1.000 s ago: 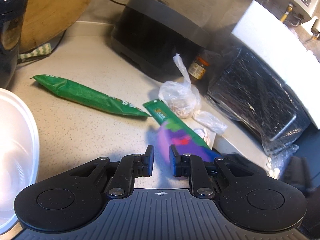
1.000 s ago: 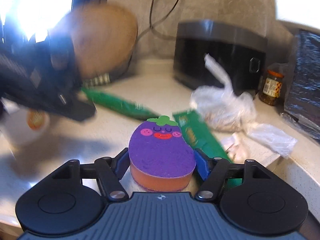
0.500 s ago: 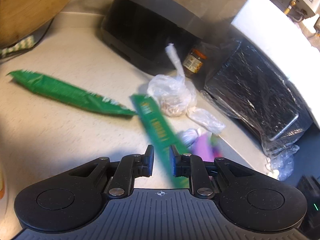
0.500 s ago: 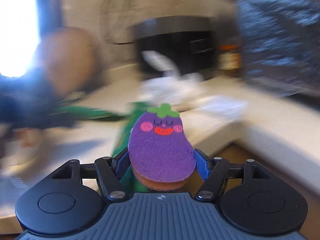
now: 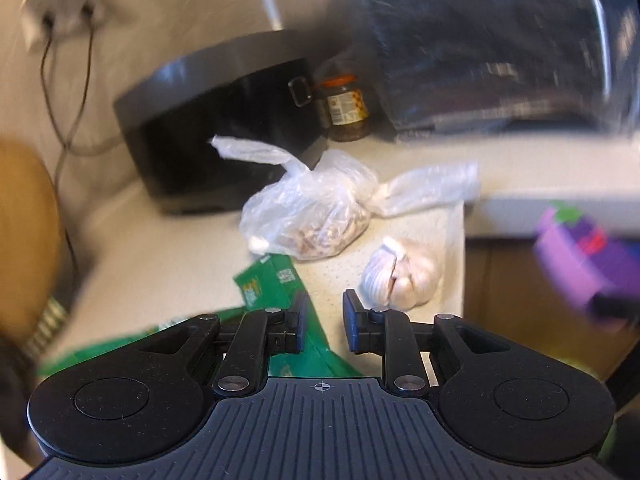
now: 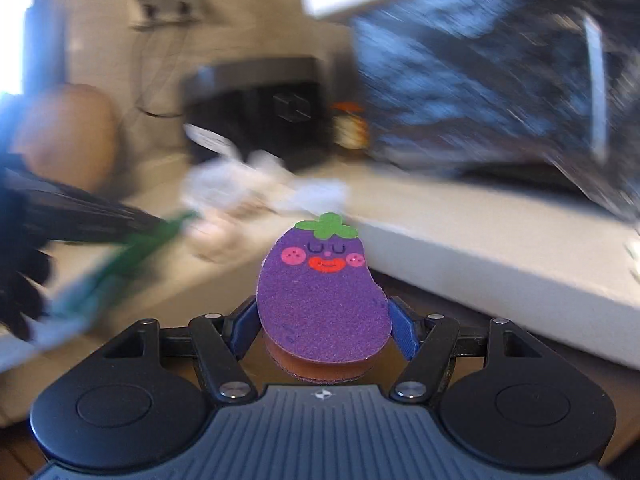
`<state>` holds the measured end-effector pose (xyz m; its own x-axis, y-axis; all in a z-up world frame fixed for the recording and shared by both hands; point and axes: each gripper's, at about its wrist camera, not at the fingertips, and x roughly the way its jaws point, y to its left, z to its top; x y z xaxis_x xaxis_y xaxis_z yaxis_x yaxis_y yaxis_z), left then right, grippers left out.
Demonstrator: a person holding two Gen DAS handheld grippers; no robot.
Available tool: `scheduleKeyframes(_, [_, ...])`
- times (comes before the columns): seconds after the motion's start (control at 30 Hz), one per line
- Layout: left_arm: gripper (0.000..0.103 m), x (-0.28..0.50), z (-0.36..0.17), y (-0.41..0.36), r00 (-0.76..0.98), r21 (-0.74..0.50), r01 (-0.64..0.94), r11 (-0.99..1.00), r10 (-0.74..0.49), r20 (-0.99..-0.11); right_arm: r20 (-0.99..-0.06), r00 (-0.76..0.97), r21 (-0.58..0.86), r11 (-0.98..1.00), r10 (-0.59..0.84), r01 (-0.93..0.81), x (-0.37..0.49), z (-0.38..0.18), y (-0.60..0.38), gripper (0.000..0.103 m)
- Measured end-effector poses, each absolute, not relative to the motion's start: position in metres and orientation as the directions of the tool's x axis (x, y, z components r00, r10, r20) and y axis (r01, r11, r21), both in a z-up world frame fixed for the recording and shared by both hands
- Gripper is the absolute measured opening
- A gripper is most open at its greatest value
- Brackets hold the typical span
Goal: Collect trash
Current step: 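Carry the sponge toward the bin with the right tool while the left tool grasps the green packet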
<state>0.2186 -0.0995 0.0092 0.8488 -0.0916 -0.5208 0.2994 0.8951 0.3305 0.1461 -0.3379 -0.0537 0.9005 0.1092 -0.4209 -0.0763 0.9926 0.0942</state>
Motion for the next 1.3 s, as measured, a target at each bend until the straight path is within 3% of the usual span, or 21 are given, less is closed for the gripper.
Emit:
scheduleKeyframes(0.13, [0.025, 0.219, -0.003, -0.092, 0.85, 0.394, 0.233, 0.889, 0.01, -0.526, -0.483, 0.87, 0.138, 0.99, 0.096, -0.032, 0.154, -0.093, -0.363, 0.068])
scheduleKeyframes(0.33, [0.028, 0.23, -0.009, -0.068, 0.813, 0.354, 0.145, 0.924, 0.093, -0.575, -0.54, 0.831, 0.15, 0.987, 0.134, -0.061, 0.152, -0.131, -0.369, 0.068])
scheduleKeyframes(0.5, [0.029, 0.236, -0.003, -0.053, 0.774, 0.202, 0.133, 0.97, 0.026, -0.632, -0.568, 0.804, 0.187, 0.979, 0.173, -0.079, 0.154, -0.144, -0.37, 0.068])
scheduleKeyframes(0.6, [0.034, 0.247, 0.002, -0.039, 0.742, 0.083, 0.11, 0.99, -0.026, -0.67, -0.572, 0.804, 0.181, 0.981, 0.162, -0.069, 0.153, -0.146, -0.368, 0.068])
scheduleKeyframes(0.73, [0.036, 0.254, 0.002, -0.03, 0.726, 0.028, 0.127, 0.992, -0.074, -0.684, -0.573, 0.806, 0.167, 0.984, 0.149, -0.063, 0.156, -0.147, -0.362, 0.068])
scheduleKeyframes(0.8, [0.027, 0.251, 0.001, -0.02, 0.738, -0.013, 0.109, 0.994, -0.09, -0.668, -0.577, 0.804, 0.163, 0.985, 0.142, -0.058, 0.157, -0.15, -0.362, 0.068])
scheduleKeyframes(0.83, [0.018, 0.249, 0.002, -0.013, 0.749, -0.058, 0.093, 0.994, -0.108, -0.653, -0.577, 0.804, 0.163, 0.985, 0.142, -0.057, 0.157, -0.15, -0.36, 0.068])
scheduleKeyframes(0.93, [0.016, 0.233, 0.011, 0.001, 0.798, -0.143, 0.073, 0.987, -0.144, -0.586, -0.567, 0.811, 0.158, 0.986, 0.14, -0.06, 0.149, -0.148, -0.359, 0.068])
scheduleKeyframes(1.1, [0.016, 0.155, 0.048, -0.021, 0.873, -0.141, 0.269, 0.953, -0.303, -0.381, -0.505, 0.847, 0.181, 0.98, 0.163, -0.081, 0.119, -0.131, -0.373, 0.068])
scheduleKeyframes(1.3, [0.016, 0.095, 0.022, -0.074, 0.725, -0.313, 0.498, 0.809, -0.586, -0.362, -0.489, 0.869, 0.159, 0.987, 0.075, 0.004, 0.084, -0.126, -0.404, 0.068])
